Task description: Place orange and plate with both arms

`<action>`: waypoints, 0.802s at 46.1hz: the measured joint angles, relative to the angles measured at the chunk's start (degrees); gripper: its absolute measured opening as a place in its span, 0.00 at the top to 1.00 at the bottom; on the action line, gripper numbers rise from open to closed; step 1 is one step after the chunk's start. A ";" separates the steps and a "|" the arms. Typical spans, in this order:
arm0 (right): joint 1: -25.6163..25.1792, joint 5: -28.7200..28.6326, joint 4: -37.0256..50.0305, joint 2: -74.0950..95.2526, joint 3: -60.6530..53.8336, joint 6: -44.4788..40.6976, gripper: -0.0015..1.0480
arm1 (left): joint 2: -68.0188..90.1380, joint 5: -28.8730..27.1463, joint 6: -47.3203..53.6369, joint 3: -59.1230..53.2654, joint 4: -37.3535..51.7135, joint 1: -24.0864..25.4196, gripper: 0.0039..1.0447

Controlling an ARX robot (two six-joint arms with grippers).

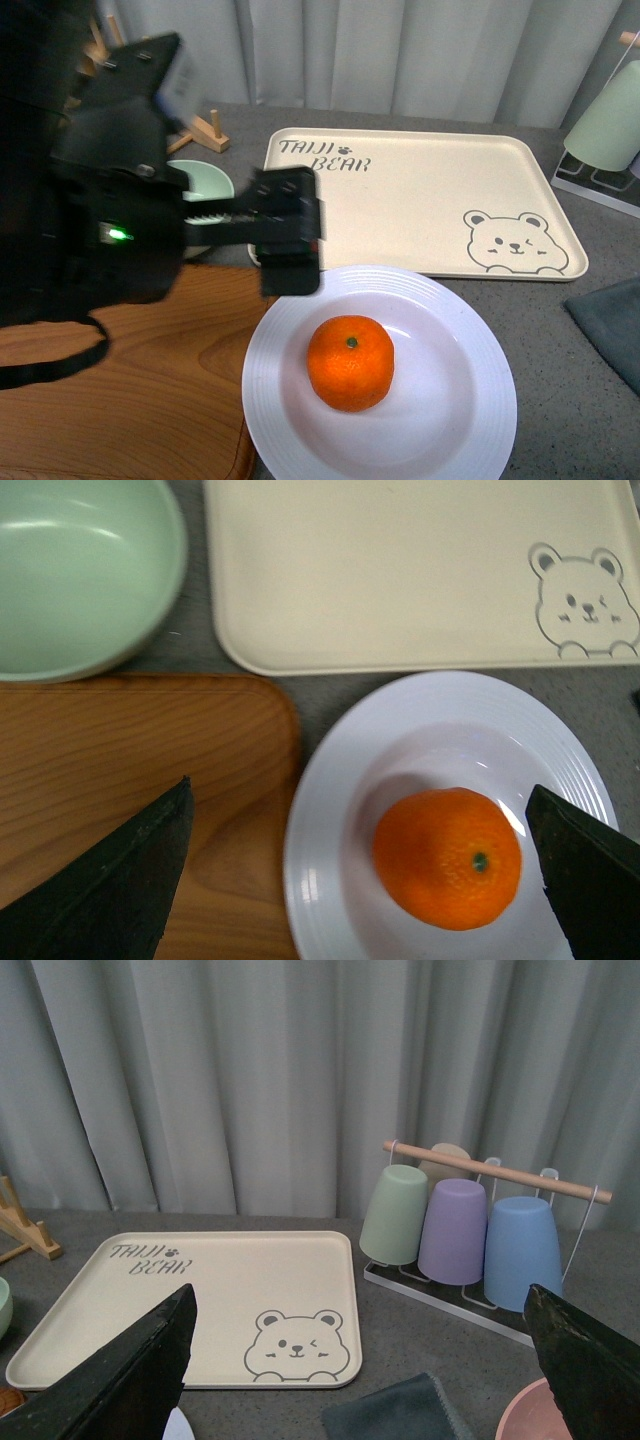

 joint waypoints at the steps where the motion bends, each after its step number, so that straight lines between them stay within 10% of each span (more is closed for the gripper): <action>1: 0.00 0.00 0.00 0.00 0.00 0.00 0.09 | -0.74 -0.35 0.13 -0.42 -0.15 0.37 0.06; 21: 0.00 -0.02 0.00 0.00 0.00 0.00 0.09 | -22.51 -8.35 4.35 -13.31 -2.82 5.77 0.07; 27: 0.00 0.20 0.00 0.00 0.00 0.02 0.09 | -21.11 -14.05 17.57 -26.21 36.00 9.11 0.34; 37: 0.00 0.00 0.00 0.00 0.00 0.00 0.09 | -32.37 -8.90 21.46 -30.01 36.30 14.38 0.67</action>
